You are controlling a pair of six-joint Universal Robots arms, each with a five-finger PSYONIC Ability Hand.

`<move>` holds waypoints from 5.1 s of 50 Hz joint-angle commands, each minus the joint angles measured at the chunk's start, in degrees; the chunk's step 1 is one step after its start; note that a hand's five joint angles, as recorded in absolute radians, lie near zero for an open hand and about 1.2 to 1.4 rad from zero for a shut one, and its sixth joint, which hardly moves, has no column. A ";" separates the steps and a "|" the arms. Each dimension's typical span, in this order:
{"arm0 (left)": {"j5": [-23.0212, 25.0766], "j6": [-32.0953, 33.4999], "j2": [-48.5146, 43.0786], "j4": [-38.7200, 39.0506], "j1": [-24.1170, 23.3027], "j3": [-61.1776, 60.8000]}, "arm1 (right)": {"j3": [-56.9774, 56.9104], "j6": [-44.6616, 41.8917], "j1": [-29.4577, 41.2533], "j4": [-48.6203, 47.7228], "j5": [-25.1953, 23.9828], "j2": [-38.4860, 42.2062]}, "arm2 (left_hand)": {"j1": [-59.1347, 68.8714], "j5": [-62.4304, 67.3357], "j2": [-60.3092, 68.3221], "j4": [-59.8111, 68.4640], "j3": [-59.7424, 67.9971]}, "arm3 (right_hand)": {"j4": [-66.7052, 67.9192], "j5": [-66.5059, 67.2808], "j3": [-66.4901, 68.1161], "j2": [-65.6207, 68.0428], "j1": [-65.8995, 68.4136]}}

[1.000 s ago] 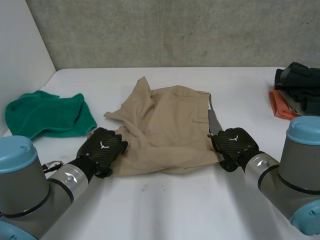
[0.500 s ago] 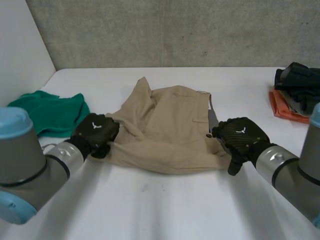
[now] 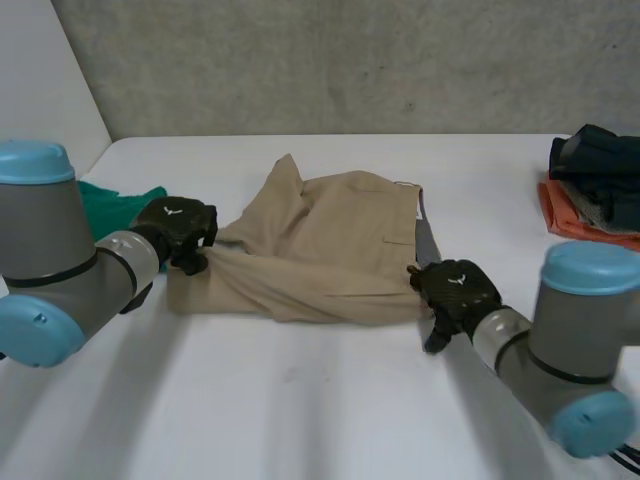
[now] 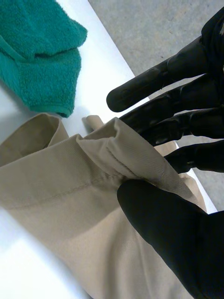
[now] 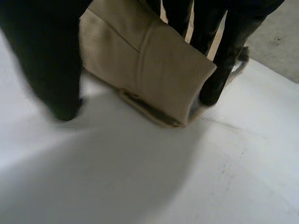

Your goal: Fold the laundry.

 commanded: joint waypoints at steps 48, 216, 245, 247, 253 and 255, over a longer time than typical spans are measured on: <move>-11.16 14.94 0.29 13.39 -9.65 26.36 | -40.94 -10.97 1.31 0.39 4.21 -3.47 | 13.67 14.05 11.40 11.39 11.77 | 49.19 49.78 49.36 50.04 50.97; -8.43 9.06 -5.86 32.57 -15.81 -3.24 | 7.82 0.73 -8.80 -1.96 4.12 -5.05 | -55.44 -55.06 -57.71 -57.72 -57.34 | -0.72 -0.13 -0.56 0.13 1.05; -8.52 8.79 0.37 30.73 -15.28 -6.49 | 5.28 -30.72 -21.37 10.08 0.26 -14.36 | -55.44 -55.06 -57.71 -57.72 -57.34 | 49.19 49.78 49.36 50.04 50.97; -8.52 8.79 1.43 30.73 -15.19 -7.02 | 3.70 -32.83 -19.53 9.64 -1.32 -15.24 | -55.27 -54.90 -57.54 -57.56 -57.17 | 49.19 49.78 49.36 50.04 50.97; -8.61 8.79 3.89 30.73 -15.02 -8.43 | -4.65 -34.51 -6.61 9.02 -4.93 -15.34 | -55.27 -54.89 -57.54 -57.56 -57.17 | 49.19 49.78 49.36 50.04 50.97; -8.70 8.79 4.24 30.73 -15.02 -8.78 | -7.10 -34.78 -2.23 8.41 -6.68 -13.33 | -55.27 -54.89 -57.54 -57.56 -57.17 | 49.19 49.78 49.36 50.04 50.97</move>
